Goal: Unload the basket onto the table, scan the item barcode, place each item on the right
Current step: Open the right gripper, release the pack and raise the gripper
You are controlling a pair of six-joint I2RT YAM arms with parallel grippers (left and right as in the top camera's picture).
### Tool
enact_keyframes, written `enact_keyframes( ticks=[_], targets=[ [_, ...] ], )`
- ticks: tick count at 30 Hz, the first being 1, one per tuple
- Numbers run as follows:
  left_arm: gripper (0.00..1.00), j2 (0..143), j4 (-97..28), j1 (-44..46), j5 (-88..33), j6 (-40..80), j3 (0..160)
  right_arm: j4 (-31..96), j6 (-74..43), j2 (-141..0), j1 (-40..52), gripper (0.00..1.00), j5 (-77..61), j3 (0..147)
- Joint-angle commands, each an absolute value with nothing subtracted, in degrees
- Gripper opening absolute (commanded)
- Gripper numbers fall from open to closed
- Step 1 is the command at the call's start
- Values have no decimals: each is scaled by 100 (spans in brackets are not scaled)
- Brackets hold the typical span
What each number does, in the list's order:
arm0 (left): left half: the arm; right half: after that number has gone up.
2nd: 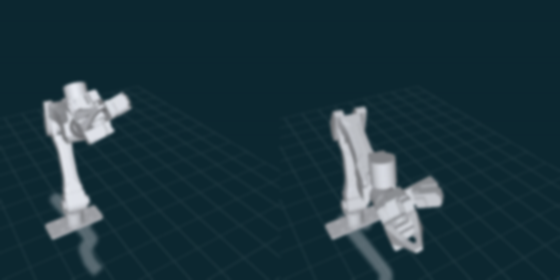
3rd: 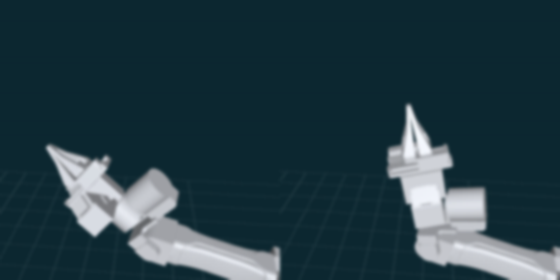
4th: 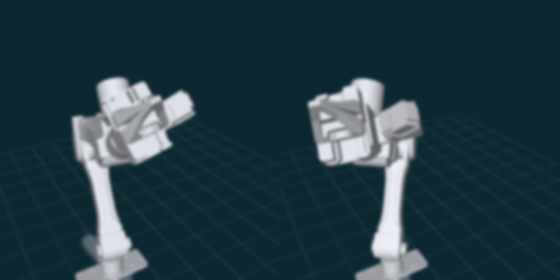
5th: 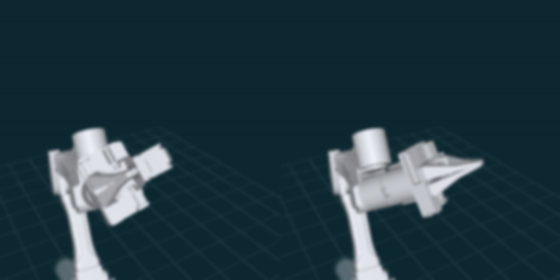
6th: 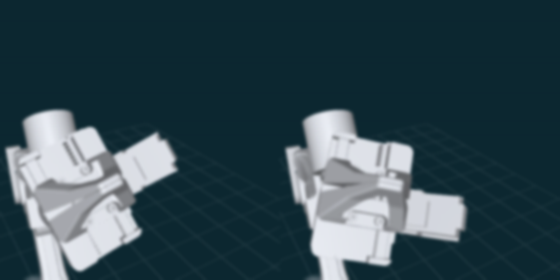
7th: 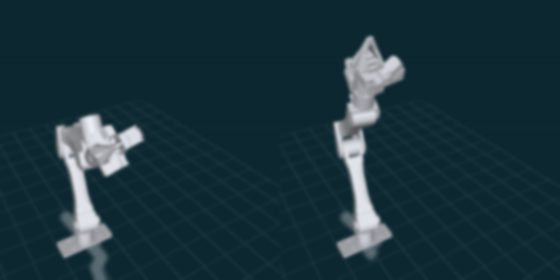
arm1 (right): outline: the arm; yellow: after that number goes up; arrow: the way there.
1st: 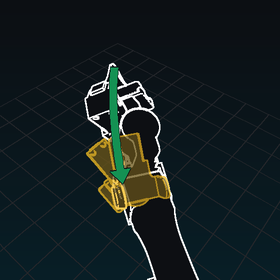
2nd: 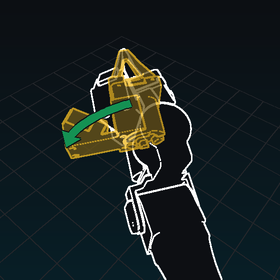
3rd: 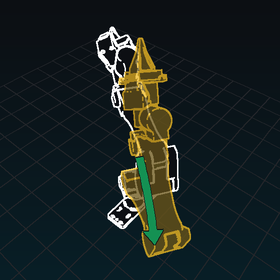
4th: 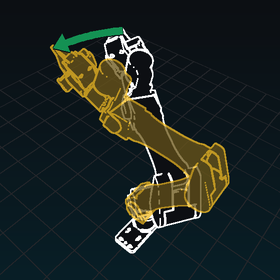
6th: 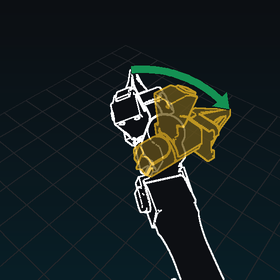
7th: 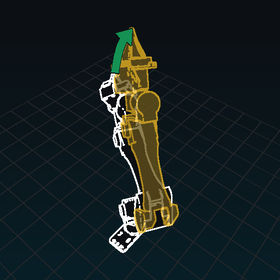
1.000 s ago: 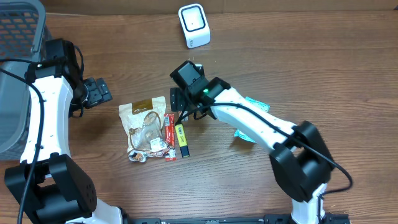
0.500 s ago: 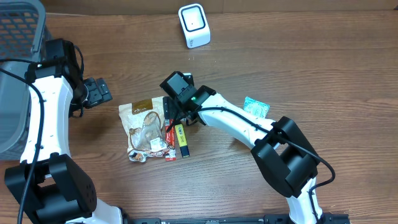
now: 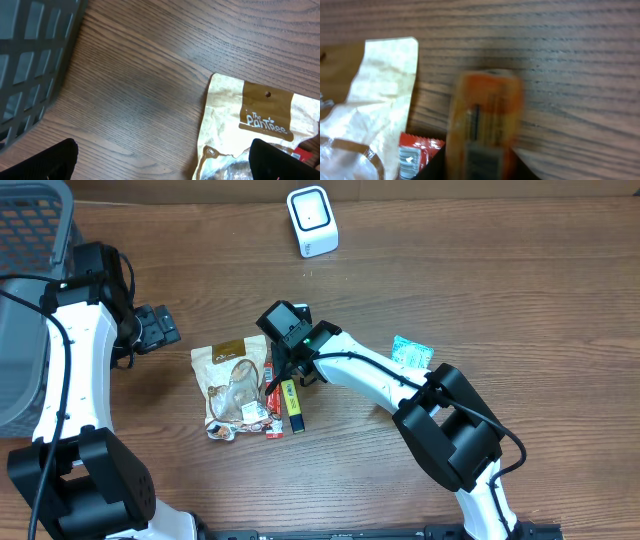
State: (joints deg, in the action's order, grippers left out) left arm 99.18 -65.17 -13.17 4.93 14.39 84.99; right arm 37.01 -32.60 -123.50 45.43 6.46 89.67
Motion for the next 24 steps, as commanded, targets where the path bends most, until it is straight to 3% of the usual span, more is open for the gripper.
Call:
enact_keyframes(
  ticks=[1,5,6,8,10,11,13,15,17,19,24],
  targets=[
    [100,9900,-6534,-1306,486,1372,8523,3691,-3269,-12379,4574,21,731,9006],
    [100,9900,-6534,-1306,484,1372,8523,3693,-3269,-12379,4576,68,731,9006],
    [100,9900,-6534,-1306,484,1372,8523,3697,-3271,-12381,4576,71,731,9006],
    [100,9900,-6532,-1306,484,1372,8523,3741,-3273,-12379,4576,69,731,9006],
    [100,9900,-6534,-1306,486,1372,8523,3822,-3273,-12379,4576,61,731,9006],
    [100,9900,-6532,-1306,486,1372,8523,3859,-3273,-12379,4576,55,729,9006],
    [100,9900,-6532,-1306,484,1372,8523,3918,-3273,-12379,4576,33,729,9006],
    [100,9900,-6534,-1306,486,1372,8523,3951,-3273,-12379,4576,27,727,9006],
    [100,9900,-6532,-1306,484,1372,8523,3948,-3271,-12379,4574,46,729,9006],
    [100,9900,-6534,-1306,484,1372,8523,3922,-3269,-12376,4574,59,731,9028],
    [100,9900,-6532,-1306,486,1372,8523,4001,-3044,-12376,4458,72,753,9411]
  ],
)
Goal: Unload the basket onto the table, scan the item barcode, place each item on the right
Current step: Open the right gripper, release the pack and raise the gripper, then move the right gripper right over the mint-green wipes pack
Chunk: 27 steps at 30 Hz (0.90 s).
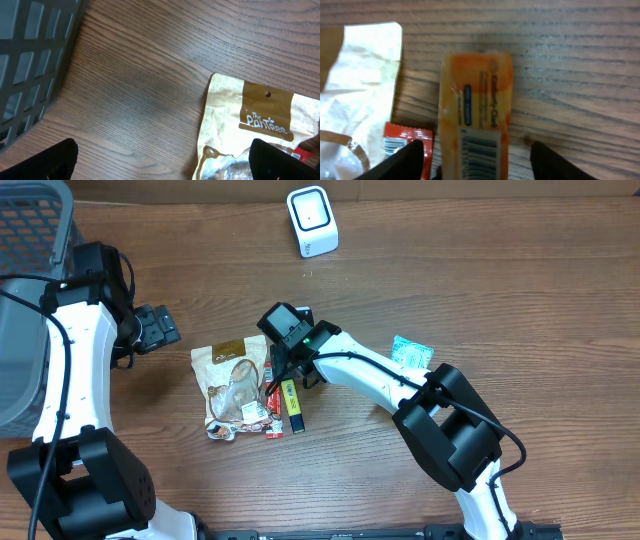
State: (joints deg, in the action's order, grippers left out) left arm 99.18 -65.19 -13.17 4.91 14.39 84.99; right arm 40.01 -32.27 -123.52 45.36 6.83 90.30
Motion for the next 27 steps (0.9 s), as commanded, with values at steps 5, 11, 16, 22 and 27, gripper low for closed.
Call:
enact_keyframes(
  ticks=[5,11,16,22,27],
  targets=[
    [100,9900,-6532,-1306,484,1372,8523,4316,-2836,-12374,4307,74,799,10003],
    [100,9900,-6534,-1306,484,1372,8523,5784,-2799,-12322,4132,77,978,11625],
    [100,9900,-6532,-1306,486,1372,8523,7651,-3183,-12307,3798,82,1094,12929],
    [100,9900,-6532,-1306,484,1372,8523,9581,-3931,-12258,3146,85,1096,13297],
    [100,9900,-6534,-1306,484,1372,8523,9708,-3763,-12147,2869,84,639,13257]
  ],
)
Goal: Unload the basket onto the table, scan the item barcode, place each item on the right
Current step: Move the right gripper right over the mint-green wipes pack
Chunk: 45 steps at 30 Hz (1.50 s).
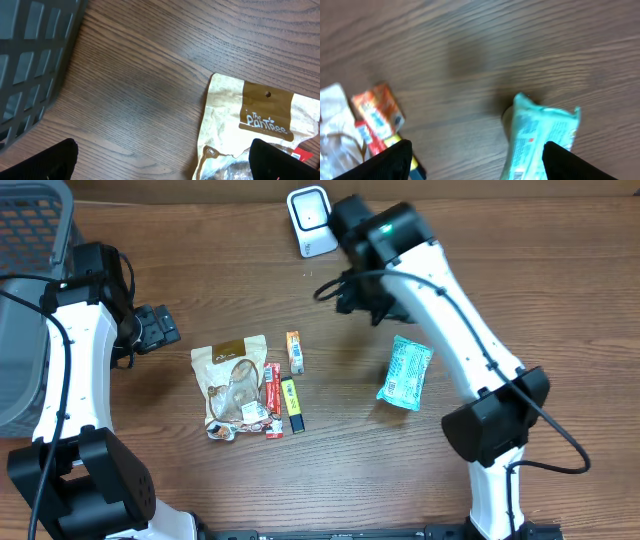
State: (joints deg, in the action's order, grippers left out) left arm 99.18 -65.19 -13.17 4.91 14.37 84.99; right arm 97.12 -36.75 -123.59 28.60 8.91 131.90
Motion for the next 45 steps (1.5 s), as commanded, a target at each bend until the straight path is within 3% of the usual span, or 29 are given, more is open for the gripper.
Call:
enact_keyframes(
  ticks=[1,11,18,26,34,45],
  targets=[
    [100,9900,-6534,-1306,484,1372,8523,9708,-3752,-12068,2869,84,633,13255],
    [100,9900,-6532,-1306,486,1372,8523,9708,-3754,-10481,2864,100,635,13233],
    [100,9900,-6532,-1306,484,1372,8523,9708,-3771,-9509,2788,100,637,12746],
    [100,9900,-6532,-1306,486,1372,8523,9699,-4075,-9013,2716,100,1066,10849],
    [100,9900,-6534,-1306,484,1372,8523,8383,-4071,-9026,2434,100,843,8823],
    [100,9900,-6534,-1306,484,1372,8523,7640,-4053,-9056,2338,100,766,8348]
  ],
)
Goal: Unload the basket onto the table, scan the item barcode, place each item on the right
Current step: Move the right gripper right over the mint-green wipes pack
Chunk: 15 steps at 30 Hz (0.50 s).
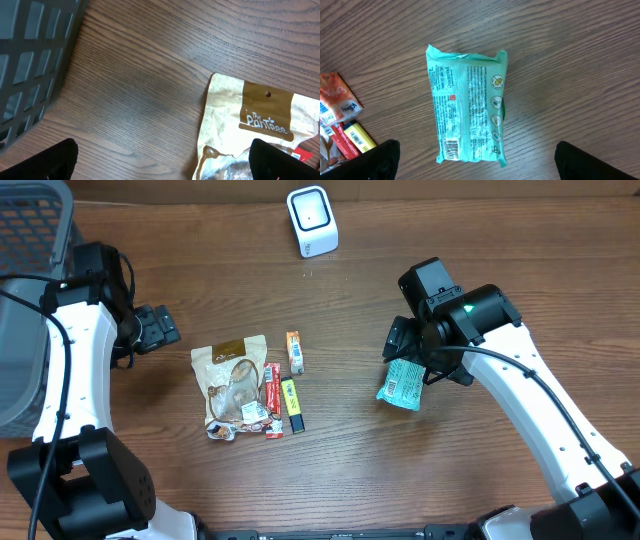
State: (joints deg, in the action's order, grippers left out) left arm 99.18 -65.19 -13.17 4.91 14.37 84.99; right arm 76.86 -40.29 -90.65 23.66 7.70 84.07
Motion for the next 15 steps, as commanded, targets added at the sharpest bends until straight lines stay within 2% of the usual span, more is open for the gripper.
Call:
enact_keyframes(
  ticks=[1,4,8,15],
  targets=[
    [100,9900,-6532,-1306,486,1372,8523,7583,-4056,-9056,2338,100,753,8315],
    [100,9900,-6534,-1306,484,1372,8523,7303,-4049,-9056,2342,98,615,8160],
    [100,9900,-6534,-1306,486,1372,8523,6980,-4051,-9056,2467,91,587,7994],
    [100,9900,-6532,-1306,484,1372,8523,6932,-4051,-9067,2491,92,788,7946]
  ],
)
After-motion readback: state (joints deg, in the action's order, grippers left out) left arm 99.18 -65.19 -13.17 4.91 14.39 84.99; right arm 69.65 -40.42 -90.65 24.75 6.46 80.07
